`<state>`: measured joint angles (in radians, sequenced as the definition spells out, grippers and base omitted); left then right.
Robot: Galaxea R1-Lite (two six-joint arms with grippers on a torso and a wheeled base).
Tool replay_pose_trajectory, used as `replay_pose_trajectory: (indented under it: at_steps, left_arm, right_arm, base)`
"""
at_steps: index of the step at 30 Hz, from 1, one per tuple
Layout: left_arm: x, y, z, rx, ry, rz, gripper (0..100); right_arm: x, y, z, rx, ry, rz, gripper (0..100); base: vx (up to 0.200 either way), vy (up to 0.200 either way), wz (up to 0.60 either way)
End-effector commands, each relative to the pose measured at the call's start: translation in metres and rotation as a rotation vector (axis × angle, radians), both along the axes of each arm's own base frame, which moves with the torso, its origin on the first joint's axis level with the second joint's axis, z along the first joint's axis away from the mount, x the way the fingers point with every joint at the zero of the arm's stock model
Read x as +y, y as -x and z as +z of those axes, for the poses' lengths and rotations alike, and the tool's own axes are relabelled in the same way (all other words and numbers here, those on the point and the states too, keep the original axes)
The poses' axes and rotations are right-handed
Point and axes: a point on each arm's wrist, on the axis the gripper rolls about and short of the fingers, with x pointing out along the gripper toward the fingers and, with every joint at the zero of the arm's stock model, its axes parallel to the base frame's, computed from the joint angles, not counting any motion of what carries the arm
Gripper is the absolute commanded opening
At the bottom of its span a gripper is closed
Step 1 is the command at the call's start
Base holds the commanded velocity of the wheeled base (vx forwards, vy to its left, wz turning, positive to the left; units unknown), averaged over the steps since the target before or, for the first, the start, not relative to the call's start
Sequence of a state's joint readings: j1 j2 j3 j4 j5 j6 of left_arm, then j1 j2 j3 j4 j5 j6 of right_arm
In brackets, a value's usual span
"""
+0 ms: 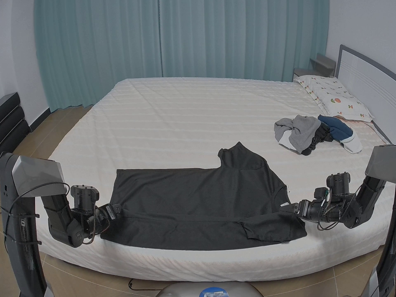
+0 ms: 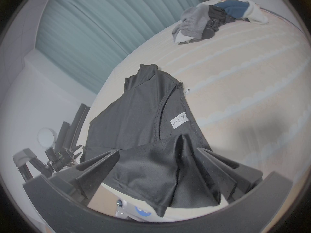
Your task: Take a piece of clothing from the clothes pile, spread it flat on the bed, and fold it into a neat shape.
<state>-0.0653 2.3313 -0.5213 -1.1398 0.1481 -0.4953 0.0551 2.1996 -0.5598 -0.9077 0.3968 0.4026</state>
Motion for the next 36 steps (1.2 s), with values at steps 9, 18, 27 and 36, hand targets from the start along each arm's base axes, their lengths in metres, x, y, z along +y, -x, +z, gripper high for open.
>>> replay_pose_trajectory:
  at_steps: [9,18,27,36]
  left_arm:
    - [0.011,0.025,0.043,-0.104,0.126,0.089,100]
    - [0.015,0.033,0.035,-0.082,0.251,0.034,100]
    - [0.018,0.033,0.034,-0.076,0.266,0.026,100]
    - [0.016,0.033,0.033,-0.071,0.265,0.02,100]
  right_arm:
    - [0.003,0.033,0.034,0.106,-0.251,-0.202,100]
    - [0.008,0.042,0.035,0.133,-0.502,-0.239,100]
    - [0.006,0.049,0.026,0.123,-0.515,-0.234,100]
    - [0.007,0.049,0.026,0.116,-0.511,-0.234,100]
  base:
    - [0.0,0.0,0.0]
    - [0.111,0.0,0.0]
    - [0.067,0.178,0.0]
    - [0.022,0.022,0.0]
